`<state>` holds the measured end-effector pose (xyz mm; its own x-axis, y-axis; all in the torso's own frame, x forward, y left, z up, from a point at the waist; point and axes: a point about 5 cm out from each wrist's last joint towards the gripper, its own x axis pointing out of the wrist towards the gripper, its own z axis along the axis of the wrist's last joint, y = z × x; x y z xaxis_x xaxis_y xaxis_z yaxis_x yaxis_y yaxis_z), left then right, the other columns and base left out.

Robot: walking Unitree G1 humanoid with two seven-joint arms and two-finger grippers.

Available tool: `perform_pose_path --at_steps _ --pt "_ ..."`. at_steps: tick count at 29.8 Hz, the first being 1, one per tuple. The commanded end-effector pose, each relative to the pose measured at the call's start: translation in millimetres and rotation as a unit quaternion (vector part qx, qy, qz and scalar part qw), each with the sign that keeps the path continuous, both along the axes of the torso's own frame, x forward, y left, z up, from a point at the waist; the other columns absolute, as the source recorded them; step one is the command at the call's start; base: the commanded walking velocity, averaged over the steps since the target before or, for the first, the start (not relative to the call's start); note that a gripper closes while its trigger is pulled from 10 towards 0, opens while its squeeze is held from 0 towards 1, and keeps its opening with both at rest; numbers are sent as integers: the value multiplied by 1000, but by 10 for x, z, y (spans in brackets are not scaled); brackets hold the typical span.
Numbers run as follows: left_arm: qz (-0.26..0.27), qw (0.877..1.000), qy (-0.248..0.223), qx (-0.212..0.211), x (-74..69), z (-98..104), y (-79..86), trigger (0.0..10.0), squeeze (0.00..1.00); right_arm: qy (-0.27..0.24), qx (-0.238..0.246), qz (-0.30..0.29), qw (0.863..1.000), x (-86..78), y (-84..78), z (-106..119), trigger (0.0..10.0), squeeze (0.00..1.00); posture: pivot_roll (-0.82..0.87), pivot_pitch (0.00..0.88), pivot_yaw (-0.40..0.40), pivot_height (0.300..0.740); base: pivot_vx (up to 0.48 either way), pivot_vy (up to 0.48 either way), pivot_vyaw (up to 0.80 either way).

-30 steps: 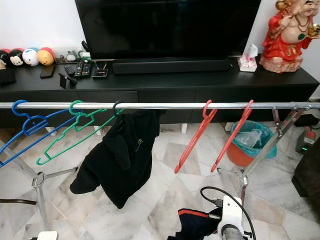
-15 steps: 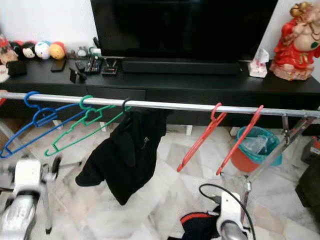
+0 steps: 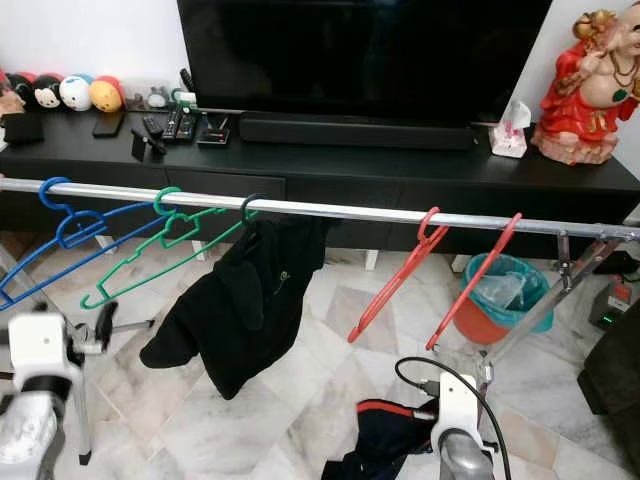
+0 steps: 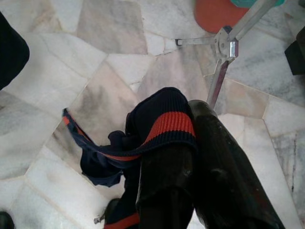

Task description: Hang hanger

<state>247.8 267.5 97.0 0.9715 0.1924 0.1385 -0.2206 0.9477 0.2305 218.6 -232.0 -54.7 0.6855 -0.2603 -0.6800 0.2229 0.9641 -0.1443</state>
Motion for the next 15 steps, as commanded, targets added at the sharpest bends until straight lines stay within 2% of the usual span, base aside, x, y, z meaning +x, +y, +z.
perform_pose_path --at_steps 1,5,6,8,15 --pt "-5 1000 1 -7 80 32 23 10000 0 -4 9 -11 1000 33 1 17 10000 0 71 0 -61 740 0 0 0" --pt "-21 1000 -5 -10 164 89 -28 10000 0 -4 13 -13 1000 44 11 20 10000 0 71 0 -49 740 0 0 0" --pt "-40 999 -6 -16 204 141 -95 10000 0 -3 14 -18 1000 30 3 13 10000 0 64 0 -40 740 0 0 0" --pt "-47 999 -5 -17 213 158 -117 10000 0 -2 15 -19 1000 23 -1 10 10000 0 64 0 -40 740 0 0 0" --pt "-77 997 5 -26 317 211 -237 10000 0 -1 15 -46 999 -78 -116 -16 10000 0 -22 0 -8 740 0 0 0"
